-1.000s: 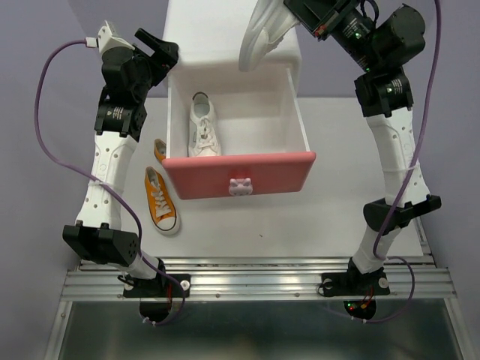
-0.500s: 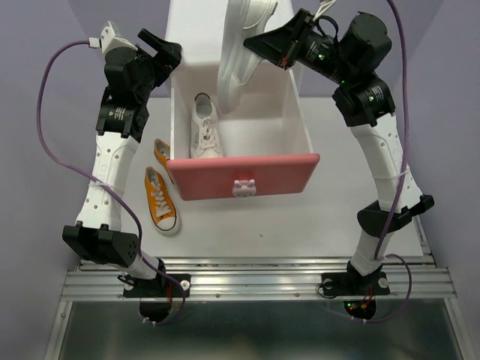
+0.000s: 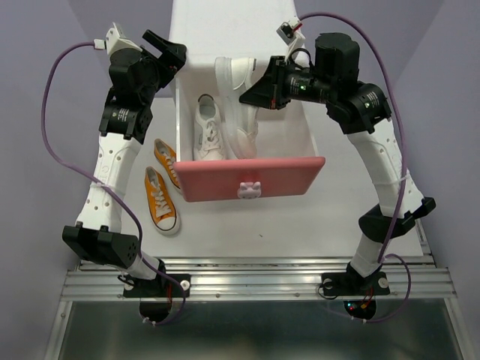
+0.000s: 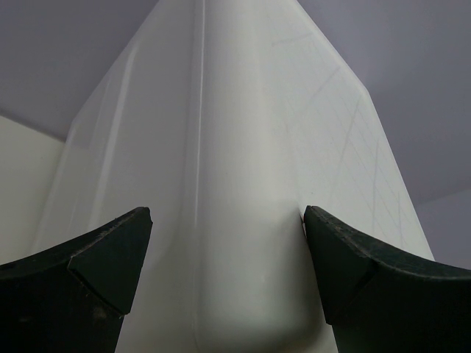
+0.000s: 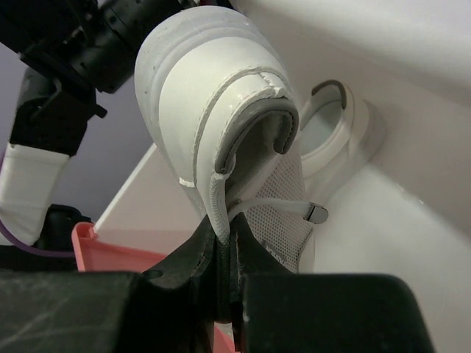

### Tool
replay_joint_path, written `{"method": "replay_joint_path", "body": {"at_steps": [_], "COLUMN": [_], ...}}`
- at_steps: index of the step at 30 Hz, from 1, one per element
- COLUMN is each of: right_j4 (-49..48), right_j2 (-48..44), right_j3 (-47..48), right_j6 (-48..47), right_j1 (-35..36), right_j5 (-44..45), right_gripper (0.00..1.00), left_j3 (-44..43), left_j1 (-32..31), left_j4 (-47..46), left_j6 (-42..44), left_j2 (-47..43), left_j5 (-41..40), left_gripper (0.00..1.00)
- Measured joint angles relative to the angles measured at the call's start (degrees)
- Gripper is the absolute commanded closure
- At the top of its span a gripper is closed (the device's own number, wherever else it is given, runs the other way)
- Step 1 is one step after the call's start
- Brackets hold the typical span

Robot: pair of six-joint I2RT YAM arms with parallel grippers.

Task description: Place and organize the shoes in the shoe cabinet

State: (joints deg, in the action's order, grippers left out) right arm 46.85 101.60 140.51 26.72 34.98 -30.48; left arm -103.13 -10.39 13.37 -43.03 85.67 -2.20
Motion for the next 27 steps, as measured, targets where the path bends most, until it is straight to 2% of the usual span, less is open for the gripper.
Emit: {"method": "replay_joint_path", "body": {"at_steps": [7, 12, 18, 22, 27], "right_j4": [10.95, 16.20, 20.24, 20.50, 20.55], "right_j2": [0.00, 0.00, 0.90, 1.16, 1.16], "right_j3": [0.00, 0.00, 1.18, 1.64, 1.49], "right_j6": [-4.26, -5.77, -6.38, -5.73, -3.76], "right_j1": [1.46, 3.48, 8.39, 11.58, 12.46], "right_j5": [2.45, 7.30, 18.32, 29.16, 38.66], "right_gripper": [0.99, 0.99, 0.99, 0.99, 0.99], "left_j3": [0.02, 0.02, 0.02, 0.02, 0.02], "left_j1": [0.00, 0.00, 0.00, 0.00, -0.02], "left_j4": [-0.02, -0.02, 0.02, 0.17, 0.17], "left_j6": [-0.13, -0.13, -0.11, -0.11, -0.13], "left_j2": [0.00, 0.00, -0.02, -0.09, -0.09], "left_j5": [-0.13, -0.22, -0.28, -0.28, -0.31], "left_gripper": [0.06, 0.06, 0.06, 0.06, 0.06]}}
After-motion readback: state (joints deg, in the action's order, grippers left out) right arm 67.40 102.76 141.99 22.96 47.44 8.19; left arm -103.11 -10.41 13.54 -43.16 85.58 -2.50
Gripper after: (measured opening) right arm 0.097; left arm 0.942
